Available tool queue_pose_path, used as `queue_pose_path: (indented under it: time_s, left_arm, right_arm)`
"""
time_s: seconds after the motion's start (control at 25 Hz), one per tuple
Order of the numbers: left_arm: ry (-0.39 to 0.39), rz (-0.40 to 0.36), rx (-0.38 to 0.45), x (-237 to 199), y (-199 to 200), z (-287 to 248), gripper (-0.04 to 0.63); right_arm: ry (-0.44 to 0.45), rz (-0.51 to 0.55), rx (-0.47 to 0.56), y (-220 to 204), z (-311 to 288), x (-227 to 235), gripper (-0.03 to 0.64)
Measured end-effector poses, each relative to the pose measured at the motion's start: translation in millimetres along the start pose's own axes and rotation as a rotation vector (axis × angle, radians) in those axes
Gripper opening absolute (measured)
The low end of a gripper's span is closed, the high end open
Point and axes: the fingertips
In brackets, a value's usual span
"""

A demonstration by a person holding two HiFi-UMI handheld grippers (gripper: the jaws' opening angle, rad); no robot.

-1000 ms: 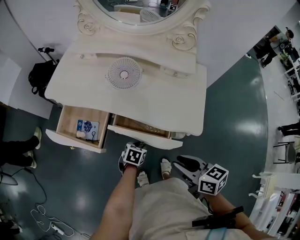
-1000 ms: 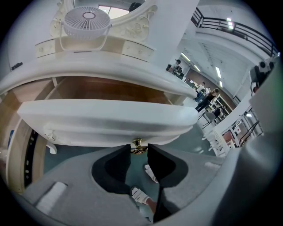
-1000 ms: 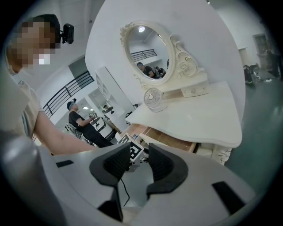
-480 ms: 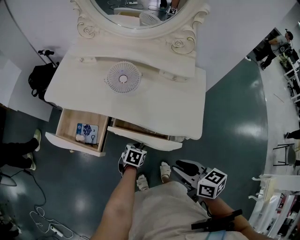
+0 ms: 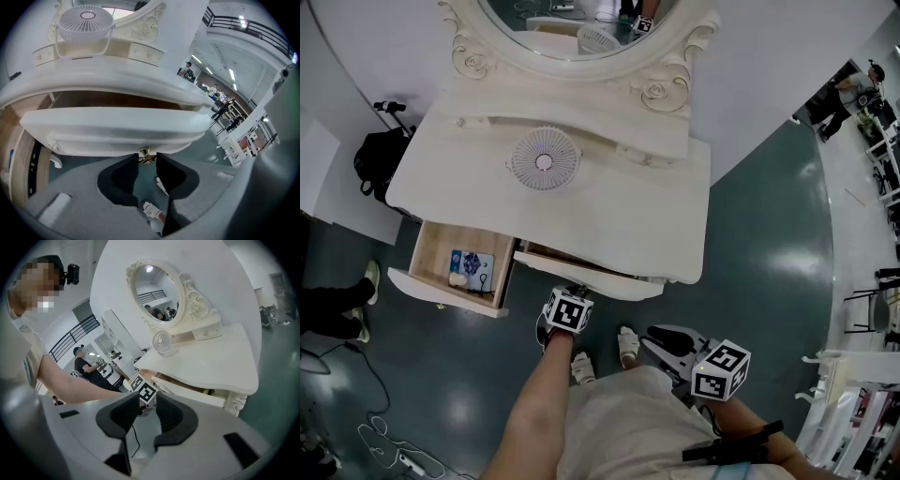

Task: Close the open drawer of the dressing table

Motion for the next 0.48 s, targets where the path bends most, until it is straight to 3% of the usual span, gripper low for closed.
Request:
queue_pose_path:
  time_s: [0.48]
  left_arm:
    - [-0.001, -0.009, 0.006, -7, 18, -6, 0.123]
  right_arm:
    - [-0.022, -0.029, 0.019, 9, 4, 12, 0.117]
Point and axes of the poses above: the fingertips, and each gripper's own axes: z backward along the fingers, x to its right, y out of its top, and after that the axes turned 7 degrees about -z, right-handed
